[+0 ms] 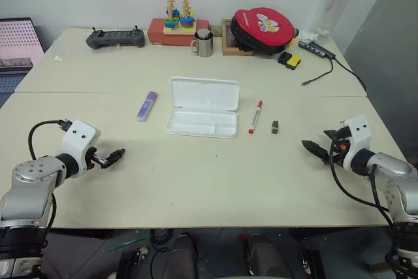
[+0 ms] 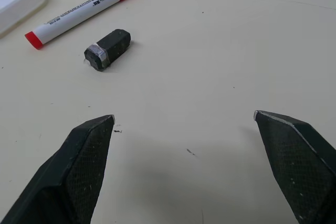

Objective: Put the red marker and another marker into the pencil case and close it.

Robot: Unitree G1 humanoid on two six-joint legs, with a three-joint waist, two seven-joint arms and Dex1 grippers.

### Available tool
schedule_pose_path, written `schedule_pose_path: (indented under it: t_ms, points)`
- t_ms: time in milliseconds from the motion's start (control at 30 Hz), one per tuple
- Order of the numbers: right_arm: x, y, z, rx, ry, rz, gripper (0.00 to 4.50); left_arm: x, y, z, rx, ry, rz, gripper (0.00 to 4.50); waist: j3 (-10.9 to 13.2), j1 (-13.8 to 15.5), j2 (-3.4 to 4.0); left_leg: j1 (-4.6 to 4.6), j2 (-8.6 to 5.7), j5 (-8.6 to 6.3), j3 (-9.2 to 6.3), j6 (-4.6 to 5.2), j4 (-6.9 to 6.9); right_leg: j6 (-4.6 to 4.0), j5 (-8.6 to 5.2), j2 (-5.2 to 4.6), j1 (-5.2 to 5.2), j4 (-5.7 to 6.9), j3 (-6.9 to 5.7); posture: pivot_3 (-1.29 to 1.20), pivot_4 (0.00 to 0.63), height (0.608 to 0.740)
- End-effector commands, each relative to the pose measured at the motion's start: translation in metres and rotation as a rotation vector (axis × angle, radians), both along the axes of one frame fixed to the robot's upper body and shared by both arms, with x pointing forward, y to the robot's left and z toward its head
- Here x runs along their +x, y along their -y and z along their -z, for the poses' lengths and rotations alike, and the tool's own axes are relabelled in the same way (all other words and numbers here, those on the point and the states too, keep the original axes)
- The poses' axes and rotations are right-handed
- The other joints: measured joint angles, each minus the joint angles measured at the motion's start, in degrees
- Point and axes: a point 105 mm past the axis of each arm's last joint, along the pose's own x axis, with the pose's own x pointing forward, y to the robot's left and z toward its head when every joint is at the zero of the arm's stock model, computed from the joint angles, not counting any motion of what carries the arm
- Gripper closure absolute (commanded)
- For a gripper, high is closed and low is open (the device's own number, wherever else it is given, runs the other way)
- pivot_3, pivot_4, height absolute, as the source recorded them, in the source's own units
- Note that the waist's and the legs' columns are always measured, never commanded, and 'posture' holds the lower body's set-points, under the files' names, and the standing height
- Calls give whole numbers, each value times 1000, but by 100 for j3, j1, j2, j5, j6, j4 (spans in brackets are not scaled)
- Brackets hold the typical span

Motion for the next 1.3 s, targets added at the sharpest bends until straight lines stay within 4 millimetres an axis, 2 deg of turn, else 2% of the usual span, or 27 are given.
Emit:
schedule_pose_path:
  t_ms: [33,300,733,867,1067,1167,1233,1300]
  points:
    - [0,6,-15,-14,57,2,12,-3,0,6,-15,-15,-13,0,0,0,0,0,0,0,0,0,0,0,0,0,0,0,0,0,150,740]
    - [2,2,-22,-17,75,-17,12,-1,5,6,-32,-14,3,0,0,-2,0,0,0,0,0,0,2,0,0,0,0,1,0,0,150,740]
    - [1,3,-20,-13,69,-9,12,-1,7,9,-34,-21,10,0,0,3,0,0,0,0,0,0,3,22,12,0,1,1,0,0,150,740]
    - [1,-2,-19,-19,67,-35,12,-2,5,7,-36,-20,12,0,0,4,0,0,0,0,0,0,2,23,13,0,1,1,0,0,150,740]
    - [1,-16,-34,6,112,-94,12,4,12,0,-57,8,36,0,0,4,0,0,0,0,0,0,3,26,14,0,1,1,0,0,150,740]
    - [-3,-27,-39,-1,123,-159,12,5,25,-7,-133,33,79,0,0,5,0,0,0,0,0,0,4,28,16,0,2,1,0,0,150,740]
    - [-3,-45,-49,11,143,-237,12,6,45,-20,-233,79,150,0,0,10,-1,-1,0,0,0,0,5,28,16,0,2,1,-1,0,150,740]
    - [-4,-86,-55,45,121,-391,12,0,86,-27,-369,74,317,0,2,7,0,-2,0,0,0,0,7,29,17,0,2,1,0,0,150,740]
